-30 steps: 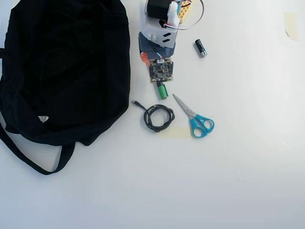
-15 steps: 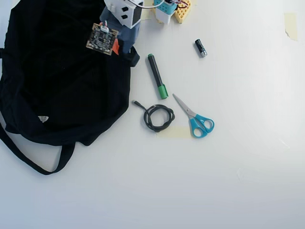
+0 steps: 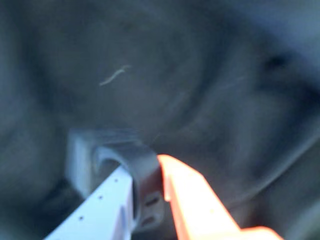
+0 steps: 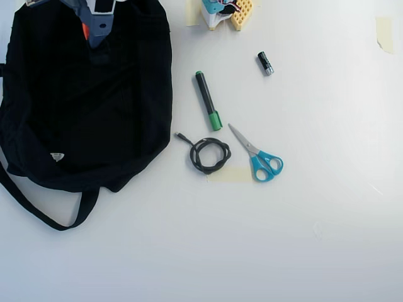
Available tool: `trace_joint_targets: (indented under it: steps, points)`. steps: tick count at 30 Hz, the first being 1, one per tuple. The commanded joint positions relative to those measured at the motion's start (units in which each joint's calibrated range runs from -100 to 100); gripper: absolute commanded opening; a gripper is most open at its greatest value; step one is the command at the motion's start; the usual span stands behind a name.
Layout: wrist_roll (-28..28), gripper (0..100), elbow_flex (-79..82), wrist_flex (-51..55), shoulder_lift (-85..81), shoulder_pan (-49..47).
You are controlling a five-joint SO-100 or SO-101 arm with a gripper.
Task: Put the bike light into the black bag
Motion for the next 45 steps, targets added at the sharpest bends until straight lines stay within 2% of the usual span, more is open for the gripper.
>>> trace_joint_targets:
  steps: [1, 5, 7, 9, 14, 17, 19, 21, 23, 26, 30, 35, 39, 45]
  points:
    - [0.5, 2, -11.8, -2.1, 11.6, 4.8]
    - [0.1, 2, -20.2, -2.2, 24.0, 5.1]
    - [0.1, 10, -19.4, -0.5, 24.5, 4.4]
    - [0.3, 25, -21.3, 5.6, 22.3, 3.5]
    - [0.6, 32, -31.7, 19.9, 13.2, -1.2]
    - [0.6, 32, -31.6, 23.3, 5.4, -11.3]
    - [0.2, 32, -31.5, 29.9, -2.0, -21.0]
    - [-1.1, 21, -30.7, 33.8, -8.3, -28.3]
    - [-7.2, 2, -30.6, 39.2, -11.5, -32.6]
    - [-6.1, 2, -25.2, 40.4, -16.7, -41.7]
    - [-6.5, 2, -16.1, 39.8, -21.0, -49.3]
    - [-6.1, 2, -8.2, 39.4, -24.6, -53.4]
    - [-6.1, 2, 0.8, 33.3, -27.3, -57.5]
    - [-6.1, 2, 23.0, 20.6, -37.5, -62.1]
